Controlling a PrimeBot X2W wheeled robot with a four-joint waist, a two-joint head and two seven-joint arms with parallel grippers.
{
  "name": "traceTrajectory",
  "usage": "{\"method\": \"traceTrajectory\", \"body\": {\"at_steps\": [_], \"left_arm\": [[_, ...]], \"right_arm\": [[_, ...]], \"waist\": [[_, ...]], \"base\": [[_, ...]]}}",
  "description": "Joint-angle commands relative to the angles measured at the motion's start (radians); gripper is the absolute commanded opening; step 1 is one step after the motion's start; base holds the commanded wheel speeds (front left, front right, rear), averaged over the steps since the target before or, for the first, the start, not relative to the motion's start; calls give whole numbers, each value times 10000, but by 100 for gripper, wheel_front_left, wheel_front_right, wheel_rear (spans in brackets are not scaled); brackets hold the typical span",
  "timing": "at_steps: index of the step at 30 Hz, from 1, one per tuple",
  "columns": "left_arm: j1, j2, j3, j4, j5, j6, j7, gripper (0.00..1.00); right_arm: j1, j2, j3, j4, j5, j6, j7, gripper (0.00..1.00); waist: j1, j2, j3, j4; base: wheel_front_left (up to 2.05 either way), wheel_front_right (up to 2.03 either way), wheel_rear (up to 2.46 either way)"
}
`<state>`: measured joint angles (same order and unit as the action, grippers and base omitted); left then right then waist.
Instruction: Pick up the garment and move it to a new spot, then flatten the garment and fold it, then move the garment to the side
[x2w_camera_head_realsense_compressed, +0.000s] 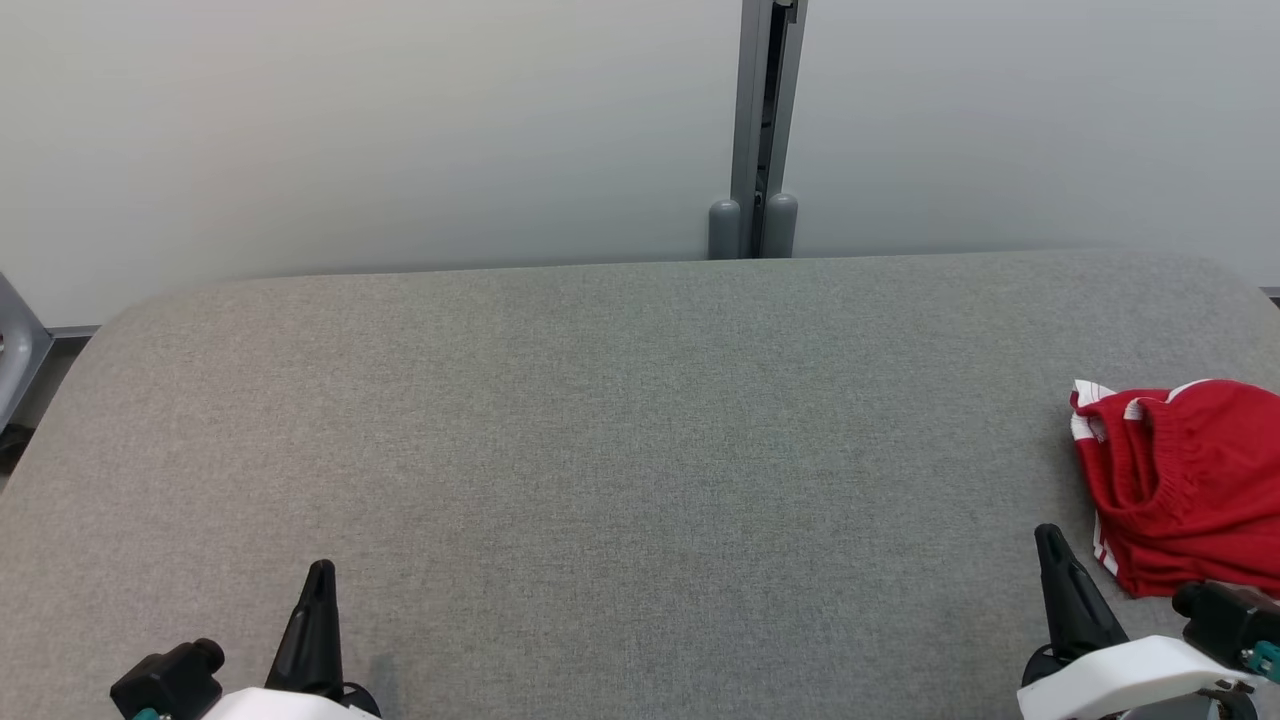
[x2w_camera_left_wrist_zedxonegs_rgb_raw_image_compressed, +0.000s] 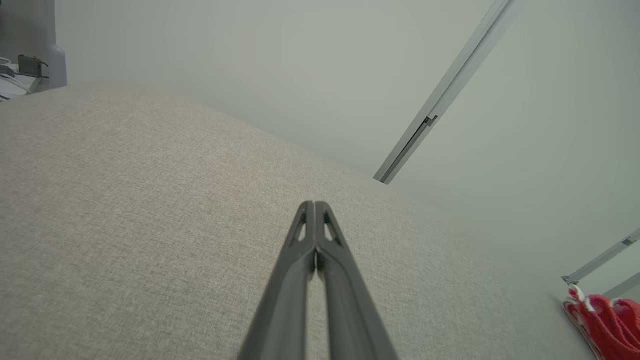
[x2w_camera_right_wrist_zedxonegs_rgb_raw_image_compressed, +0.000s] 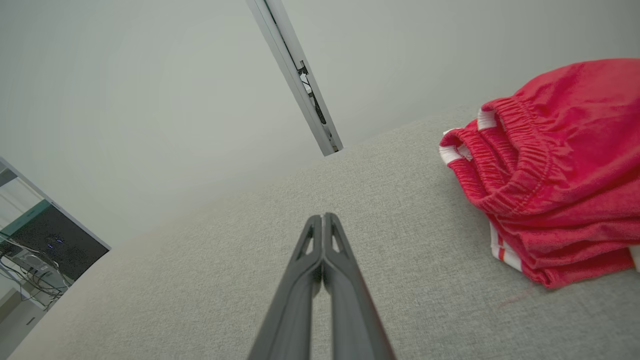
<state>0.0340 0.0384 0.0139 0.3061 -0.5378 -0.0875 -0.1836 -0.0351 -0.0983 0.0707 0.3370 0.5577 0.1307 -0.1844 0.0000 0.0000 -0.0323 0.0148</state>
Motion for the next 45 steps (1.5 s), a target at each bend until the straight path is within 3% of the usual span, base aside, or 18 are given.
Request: {"method": "traceTrajectory", "body": {"at_steps": [1, 45], "left_arm": [[-332, 58, 78, -181, -407, -58, 95, 0], [-988, 107, 581, -438, -5882, -268, 1626, 0]], "right_arm": [[-298, -41, -118, -215, 399, 0, 100, 0], [-567, 225, -1053, -626, 5779, 1, 1639, 0]], "waist": [[0, 0, 5, -2], [0, 0, 147, -61]], "base": [[0, 0, 0], [0, 0, 0]]}}
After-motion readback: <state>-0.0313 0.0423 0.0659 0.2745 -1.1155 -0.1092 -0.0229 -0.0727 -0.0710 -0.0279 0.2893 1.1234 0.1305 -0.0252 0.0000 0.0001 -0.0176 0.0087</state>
